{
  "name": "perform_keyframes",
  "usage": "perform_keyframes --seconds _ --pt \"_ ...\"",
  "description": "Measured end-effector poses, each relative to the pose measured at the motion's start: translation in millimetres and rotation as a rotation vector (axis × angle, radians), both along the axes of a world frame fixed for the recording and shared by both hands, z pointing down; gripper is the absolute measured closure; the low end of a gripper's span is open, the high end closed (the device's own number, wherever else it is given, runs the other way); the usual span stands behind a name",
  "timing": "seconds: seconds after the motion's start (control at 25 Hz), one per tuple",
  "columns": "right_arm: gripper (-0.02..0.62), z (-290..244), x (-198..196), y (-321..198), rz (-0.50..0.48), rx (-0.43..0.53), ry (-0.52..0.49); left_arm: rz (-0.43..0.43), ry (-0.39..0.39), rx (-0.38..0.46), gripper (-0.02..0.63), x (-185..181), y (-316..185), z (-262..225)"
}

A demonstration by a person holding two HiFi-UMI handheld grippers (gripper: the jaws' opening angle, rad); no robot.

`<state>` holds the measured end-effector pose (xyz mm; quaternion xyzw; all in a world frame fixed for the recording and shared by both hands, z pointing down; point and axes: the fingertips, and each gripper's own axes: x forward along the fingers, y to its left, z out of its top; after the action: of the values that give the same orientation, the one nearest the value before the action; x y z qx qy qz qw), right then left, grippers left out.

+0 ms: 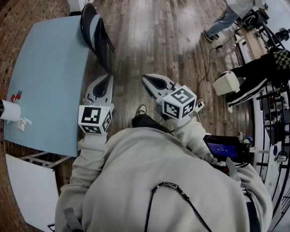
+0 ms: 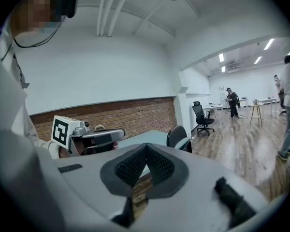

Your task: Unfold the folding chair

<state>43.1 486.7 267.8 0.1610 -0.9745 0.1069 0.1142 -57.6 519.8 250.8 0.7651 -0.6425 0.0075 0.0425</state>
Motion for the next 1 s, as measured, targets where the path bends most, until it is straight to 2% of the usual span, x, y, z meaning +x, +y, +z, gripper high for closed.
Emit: perform_keyframes --seconds 0.16,0.32,0.6,0.76,0.84,1.0 --pt "0.589 4 -13 -30 -0.004 -0.012 -0.025 0.02 -0.021 -0.018 0.601 -2 -22 8" --pt "0.589 11 -36 -85 -0.021 -0.026 -0.048 0.009 -0.031 -0.04 0.601 -19 -67 17" --pt "0.589 27 -94 -223 -0.032 -0.068 -0.094 -0.077 -0.033 -0.06 0.603 -84 -186 32" --pt "0.589 28 -113 -299 -0.068 -0.081 -0.061 -0.073 -0.011 -0.11 0.603 -101 -259 42" --pt "0.589 29 -123 -336 -0.075 -0.113 -0.062 -0.09 -0.022 -0.126 0.603 -110 -287 40" --pt "0.589 18 -142 -394 -0.126 -0.119 -0.07 -0.14 -0.029 -0.152 0.601 -127 -329 34"
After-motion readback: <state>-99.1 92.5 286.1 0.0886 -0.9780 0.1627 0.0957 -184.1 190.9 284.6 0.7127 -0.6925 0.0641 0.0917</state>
